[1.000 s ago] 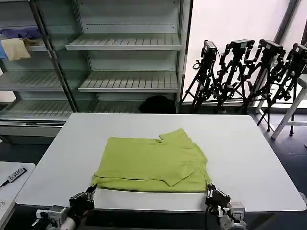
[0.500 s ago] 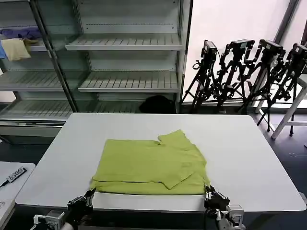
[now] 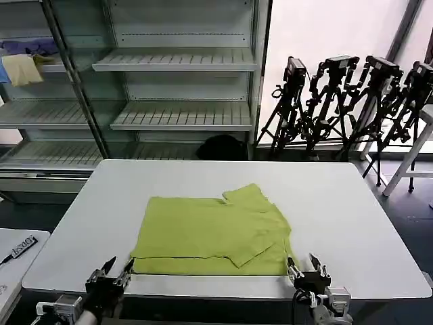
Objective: Fold and organize the clothes.
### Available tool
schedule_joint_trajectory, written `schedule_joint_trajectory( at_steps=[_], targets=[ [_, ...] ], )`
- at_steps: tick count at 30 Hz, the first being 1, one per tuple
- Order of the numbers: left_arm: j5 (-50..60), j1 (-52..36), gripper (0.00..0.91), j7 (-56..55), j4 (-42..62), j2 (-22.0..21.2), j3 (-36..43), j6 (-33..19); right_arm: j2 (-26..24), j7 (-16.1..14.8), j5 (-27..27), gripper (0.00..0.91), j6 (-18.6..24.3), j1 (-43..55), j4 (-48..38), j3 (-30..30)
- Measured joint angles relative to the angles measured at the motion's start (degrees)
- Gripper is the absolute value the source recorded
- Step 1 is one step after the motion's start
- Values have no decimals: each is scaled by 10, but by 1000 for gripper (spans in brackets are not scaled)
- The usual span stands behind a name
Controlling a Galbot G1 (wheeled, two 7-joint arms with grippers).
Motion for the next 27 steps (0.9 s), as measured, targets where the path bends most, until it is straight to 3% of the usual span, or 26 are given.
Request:
schedule_joint_trajectory(
  at_steps=[12, 27],
  targets=[
    [-17, -133, 907, 43, 44, 41, 22, 15, -12, -2, 31, 907, -3, 160, -90, -31],
    [-37, -352, 907, 90, 229, 117, 113, 22, -1, 3, 40, 907, -4, 374, -306, -91]
  ],
)
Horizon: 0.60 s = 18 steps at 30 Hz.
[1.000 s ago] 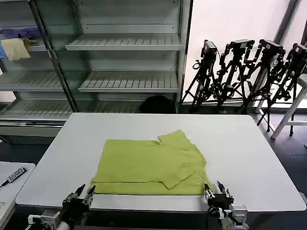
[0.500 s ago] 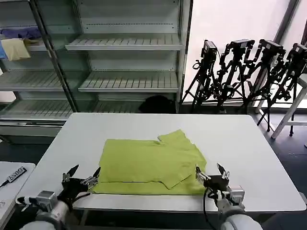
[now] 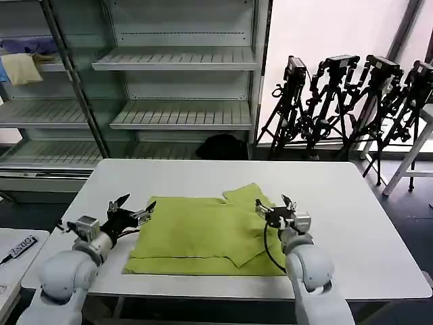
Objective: Fold and organize the clothes.
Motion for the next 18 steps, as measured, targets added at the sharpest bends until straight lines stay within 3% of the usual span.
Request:
schedule_joint_trajectory(
  at_steps=[8, 18],
  targets=[
    [-5, -66, 907, 22, 89, 13, 27, 0, 12, -3, -9, 907, 1, 61, -95, -2],
    [5, -115, 907, 41, 174, 13, 61, 1, 11, -7, -15, 907, 1, 82, -141, 11]
  ],
)
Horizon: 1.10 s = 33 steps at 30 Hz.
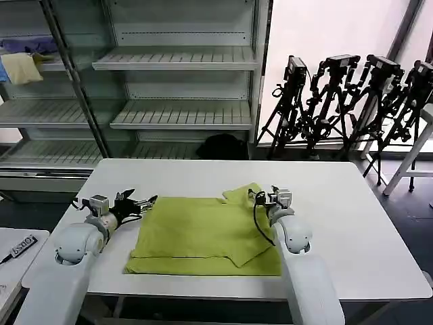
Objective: Fold and organize the clothes.
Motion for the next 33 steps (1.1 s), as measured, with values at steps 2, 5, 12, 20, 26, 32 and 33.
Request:
schedule_joint_trajectory(
  at_steps=[2, 5, 12, 20, 26, 32, 33],
  targets=[
    [4, -7, 907, 3, 13, -2, 7, 0, 0, 0, -1, 907, 0, 3, -7, 2],
    [9, -16, 907, 5, 29, -5, 16, 0, 3, 1, -5, 907, 0, 8, -17, 4],
    [18, -33, 907, 9, 60, -12, 24, 0, 6, -1, -13, 907, 1, 18, -32, 3],
    [26, -40, 846, 14, 77, -15, 26, 0, 11, -5, -24, 907, 1, 25, -43, -2],
    [29, -39, 685, 16, 79, -17, 28, -1, 11, -10, -37, 897, 1, 22, -44, -3],
    [31, -36, 514, 20, 74, -19, 30, -2, 10, -13, -45, 786, 1, 17, -41, -3],
    [31, -35, 514, 20, 74, -19, 30, -2, 10, -14, -46, 705, 1, 16, -40, -4]
  ],
)
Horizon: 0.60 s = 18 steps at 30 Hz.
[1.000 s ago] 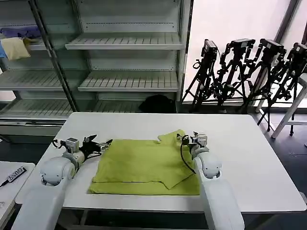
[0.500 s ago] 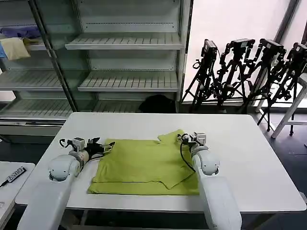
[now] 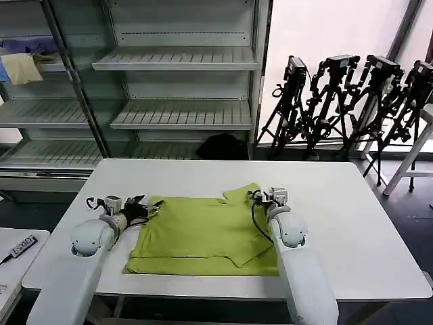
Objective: Fold and organize the clothes.
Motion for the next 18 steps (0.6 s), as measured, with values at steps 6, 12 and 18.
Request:
schedule_joint_trajectory(
  at_steps=[6, 12, 18],
  targets=[
    [1, 7, 484, 1, -6, 0, -2, 0, 0, -2, -3, 131, 0, -8, 7, -5],
    [2, 14, 161, 4, -13, 1, -5, 0, -2, -2, -4, 0, 0, -15, 15, -9],
    [3, 18, 10, 6, -19, 1, -6, 1, -4, -3, -3, 0, -1, -18, 23, -13]
  ],
)
